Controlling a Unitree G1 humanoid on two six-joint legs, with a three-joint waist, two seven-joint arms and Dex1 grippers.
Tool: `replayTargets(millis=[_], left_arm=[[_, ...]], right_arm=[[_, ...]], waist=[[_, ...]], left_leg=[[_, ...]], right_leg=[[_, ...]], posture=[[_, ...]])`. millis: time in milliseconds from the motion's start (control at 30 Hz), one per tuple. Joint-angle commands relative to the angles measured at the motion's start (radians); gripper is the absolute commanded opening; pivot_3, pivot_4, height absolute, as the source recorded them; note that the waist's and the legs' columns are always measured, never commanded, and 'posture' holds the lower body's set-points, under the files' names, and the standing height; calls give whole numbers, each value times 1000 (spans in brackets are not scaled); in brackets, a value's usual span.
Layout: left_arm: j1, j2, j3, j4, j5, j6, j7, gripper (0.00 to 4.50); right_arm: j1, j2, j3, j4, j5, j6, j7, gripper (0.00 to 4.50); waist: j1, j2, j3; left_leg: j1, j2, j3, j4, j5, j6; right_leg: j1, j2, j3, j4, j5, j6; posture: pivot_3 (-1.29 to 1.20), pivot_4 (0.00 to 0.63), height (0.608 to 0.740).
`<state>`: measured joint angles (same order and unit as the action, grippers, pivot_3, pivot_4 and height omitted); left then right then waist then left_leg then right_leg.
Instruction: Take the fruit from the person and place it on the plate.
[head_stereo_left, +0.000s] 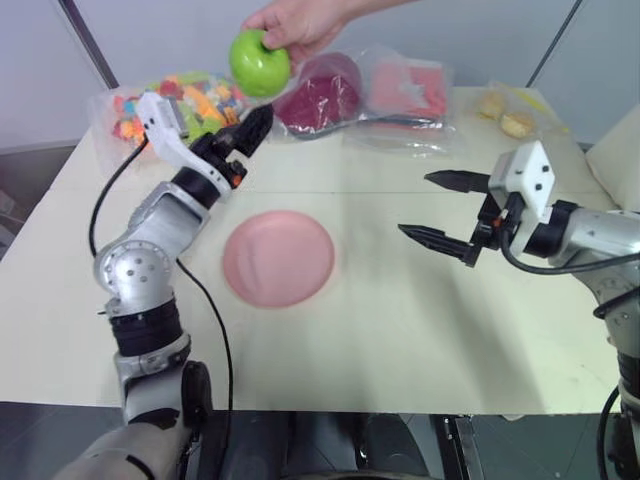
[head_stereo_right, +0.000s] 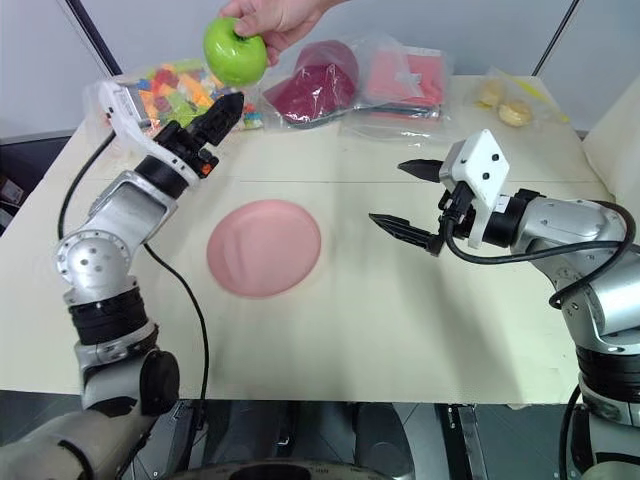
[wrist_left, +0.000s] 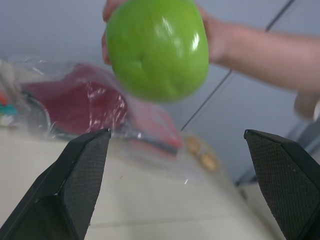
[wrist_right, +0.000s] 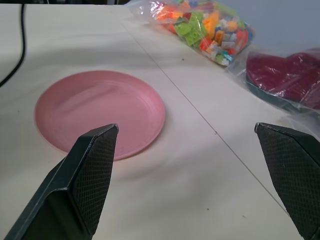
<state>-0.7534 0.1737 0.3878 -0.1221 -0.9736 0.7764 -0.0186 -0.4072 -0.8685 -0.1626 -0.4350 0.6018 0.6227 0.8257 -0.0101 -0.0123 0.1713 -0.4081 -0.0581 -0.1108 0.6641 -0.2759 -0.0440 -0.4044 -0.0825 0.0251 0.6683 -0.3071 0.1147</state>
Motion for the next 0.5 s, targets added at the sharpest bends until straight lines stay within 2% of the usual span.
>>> replayTargets(millis=[33,500], left_arm=[[-66,2,22,55,4,-72,-17,4500],[-171,32,13,263,66,-199,-136,4500]], right_arm=[[-18,0,-18,-21,-2,-20,0,4470],[6,-5,-39,-41,0,-19,-16,4470]], waist=[[-1,0,0],[-1,0,0]], left_leg=[[0,0,0,0,0,0],[0,0,0,0,0,0]], right_leg=[[0,0,0,0,0,0],[0,0,0,0,0,0]], posture=[[0,150,740],[0,150,740]])
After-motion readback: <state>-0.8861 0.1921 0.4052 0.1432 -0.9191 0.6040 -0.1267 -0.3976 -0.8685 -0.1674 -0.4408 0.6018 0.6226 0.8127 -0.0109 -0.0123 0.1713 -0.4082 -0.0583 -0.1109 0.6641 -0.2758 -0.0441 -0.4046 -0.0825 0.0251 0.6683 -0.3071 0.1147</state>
